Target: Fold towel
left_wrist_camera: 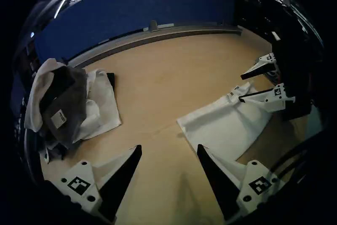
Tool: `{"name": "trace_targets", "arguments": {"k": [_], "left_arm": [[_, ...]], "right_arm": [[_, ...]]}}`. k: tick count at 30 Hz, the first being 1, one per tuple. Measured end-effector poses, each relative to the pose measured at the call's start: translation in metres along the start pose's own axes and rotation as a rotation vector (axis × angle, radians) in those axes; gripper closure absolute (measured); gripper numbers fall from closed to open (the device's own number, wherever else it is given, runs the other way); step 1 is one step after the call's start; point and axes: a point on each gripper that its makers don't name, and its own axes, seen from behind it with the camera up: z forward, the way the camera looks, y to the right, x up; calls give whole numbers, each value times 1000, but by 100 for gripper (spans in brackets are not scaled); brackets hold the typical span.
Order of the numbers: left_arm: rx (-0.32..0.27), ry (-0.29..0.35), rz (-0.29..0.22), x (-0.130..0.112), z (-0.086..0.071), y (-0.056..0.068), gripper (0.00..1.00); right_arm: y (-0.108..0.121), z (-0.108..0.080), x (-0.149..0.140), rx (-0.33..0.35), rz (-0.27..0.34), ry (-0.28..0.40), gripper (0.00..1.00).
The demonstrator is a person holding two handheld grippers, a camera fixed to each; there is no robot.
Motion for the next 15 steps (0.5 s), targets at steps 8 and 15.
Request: {"name": "trace_targets", "arguments": {"k": [8,15], "left_arm": [[-2,-5,3,-3,1,2,2],[-2,-7,8,-2,2,2,2]], "right_arm": [[10,10,5,-18,27,-1,0],[18,15,9,-42,28,0,0]]}}
